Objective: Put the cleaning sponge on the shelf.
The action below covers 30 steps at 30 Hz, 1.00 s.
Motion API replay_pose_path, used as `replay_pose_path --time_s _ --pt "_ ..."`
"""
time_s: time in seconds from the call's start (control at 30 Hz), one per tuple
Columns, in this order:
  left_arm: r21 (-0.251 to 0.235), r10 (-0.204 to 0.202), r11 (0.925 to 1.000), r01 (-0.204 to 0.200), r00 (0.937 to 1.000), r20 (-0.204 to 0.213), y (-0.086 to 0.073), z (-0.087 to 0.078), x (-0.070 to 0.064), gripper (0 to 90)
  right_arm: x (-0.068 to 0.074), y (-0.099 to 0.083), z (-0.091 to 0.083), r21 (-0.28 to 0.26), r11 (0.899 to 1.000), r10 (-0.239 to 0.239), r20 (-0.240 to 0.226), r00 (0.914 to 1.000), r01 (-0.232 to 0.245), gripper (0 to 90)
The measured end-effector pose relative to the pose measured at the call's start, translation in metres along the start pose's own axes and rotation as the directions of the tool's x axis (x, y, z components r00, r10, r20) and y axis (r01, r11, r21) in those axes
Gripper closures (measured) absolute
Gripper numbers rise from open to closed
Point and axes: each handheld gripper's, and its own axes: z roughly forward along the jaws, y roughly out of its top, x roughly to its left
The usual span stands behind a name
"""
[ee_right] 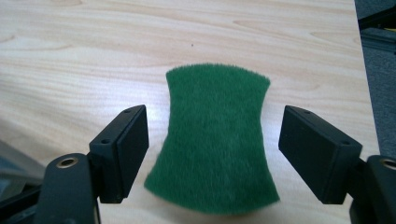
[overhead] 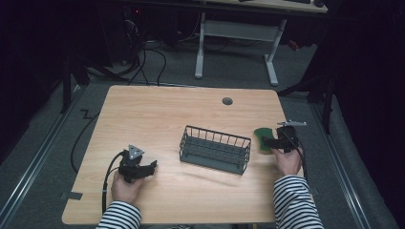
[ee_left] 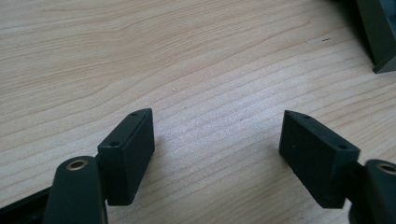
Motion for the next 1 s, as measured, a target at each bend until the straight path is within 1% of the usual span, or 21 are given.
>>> replay_pose_path --time_s 0.03,0.07,0.13,0.17,0.2,0.23,0.3,0.33,0.37,0.4,0.43,0.47,0.57,0.6,0.63,0.67,0.73,0.8,0.9,0.97,1.0 --pt "-0.001 -0.001 1.0000 0.001 1.0000 0.001 0.000 0.000 0.000 27.5 0.000 0.002 0.001 0.002 1.000 0.005 -0.004 1.0000 -0.005 23.5" --pt "-0.001 -0.002 1.0000 0.002 1.0000 0.001 0.000 0.000 0.000 27.5 -0.001 0.004 0.003 0.020 1.000 0.007 -0.007 1.0000 -0.006 21.9" --pt "0.000 0.000 1.0000 0.000 1.0000 -0.001 0.000 0.000 0.000 27.6 -0.001 0.011 0.008 0.056 0.998 0.009 -0.010 0.9999 -0.009 23.0" --pt "0.000 0.000 1.0000 0.000 1.0000 -0.001 0.000 0.000 0.000 27.6 -0.001 0.011 0.008 0.056 0.998 0.009 -0.010 0.9999 -0.009 23.0" --pt "0.000 0.000 1.0000 0.000 1.0000 -0.001 0.000 0.000 0.000 27.6 -0.002 0.015 0.012 0.093 0.996 0.013 -0.013 0.9998 -0.012 21.1" --pt "0.000 -0.001 1.0000 0.001 1.0000 -0.001 0.000 0.000 0.000 27.6 -0.002 0.015 0.012 0.093 0.996 0.013 -0.013 0.9998 -0.012 21.1" --pt "0.000 -0.001 1.0000 0.001 1.0000 -0.001 0.000 0.000 0.000 27.6 -0.001 0.019 0.015 0.124 0.992 0.003 -0.010 0.9999 -0.002 20.4" --pt "0.000 -0.002 1.0000 0.002 1.0000 0.000 0.000 0.000 0.000 27.6 -0.001 0.021 0.017 0.128 0.992 -0.004 -0.006 1.0000 0.005 20.5" --pt "-0.002 -0.003 1.0000 0.003 1.0000 0.000 0.000 0.000 0.000 27.6 0.000 0.022 0.018 0.127 0.992 -0.001 -0.005 1.0000 0.001 20.6" --pt "-0.002 -0.004 1.0000 0.004 1.0000 0.001 0.000 0.000 0.000 27.6 -0.001 0.023 0.020 0.137 0.991 0.005 -0.008 1.0000 -0.004 19.7" --pt "-0.002 -0.004 1.0000 0.004 1.0000 0.001 0.000 0.000 0.000 27.6 -0.001 0.025 0.023 0.170 0.986 -0.004 -0.002 1.0000 0.004 18.1" --pt "-0.002 -0.004 1.0000 0.004 1.0000 0.001 0.000 0.000 0.000 27.6 0.000 0.026 0.026 0.185 0.983 -0.013 0.003 0.9999 0.012 18.1" --pt "-0.003 -0.006 1.0000 0.006 1.0000 0.002 0.000 0.000 0.000 27.6 0.001 0.029 0.030 0.191 0.982 -0.012 0.005 0.9999 0.010 18.2" --pt "-0.003 -0.006 1.0000 0.006 1.0000 0.002 0.000 0.000 0.000 27.6 0.000 0.029 0.032 0.191 0.981 -0.001 0.002 1.0000 0.000 18.3" --pt "-0.003 -0.006 1.0000 0.006 1.0000 0.002 0.000 0.000 0.000 27.5 0.000 0.029 0.033 0.198 0.980 0.005 0.002 1.0000 -0.005 18.3" --pt "-0.003 -0.006 1.0000 0.006 1.0000 0.002 0.000 0.000 0.000 27.5 0.000 0.028 0.038 0.220 0.976 0.004 0.005 1.0000 -0.005 18.3" --pt "-0.002 -0.006 1.0000 0.006 1.0000 0.003 0.000 0.000 0.000 27.6 0.000 0.027 0.040 0.228 0.974 0.007 0.007 1.0000 -0.008 18.3" --pt "-0.002 -0.006 1.0000 0.006 1.0000 0.004 0.000 0.000 0.000 27.5 -0.001 0.026 0.043 0.246 0.969 0.014 0.008 0.9999 -0.015 18.6" --pt "-0.002 -0.006 1.0000 0.006 1.0000 0.003 0.000 0.000 0.000 27.6 -0.003 0.025 0.044 0.255 0.967 0.022 0.004 0.9997 -0.022 21.5" --pt "-0.002 -0.007 1.0000 0.007 1.0000 0.003 0.000 0.000 0.000 27.7 -0.005 0.026 0.044 0.261 0.965 0.016 -0.009 0.9998 -0.013 25.9" --pt "-0.002 -0.007 1.0000 0.007 1.0000 0.003 0.000 0.000 0.000 27.7 -0.005 0.026 0.044 0.261 0.965 0.016 -0.009 0.9998 -0.013 25.9"
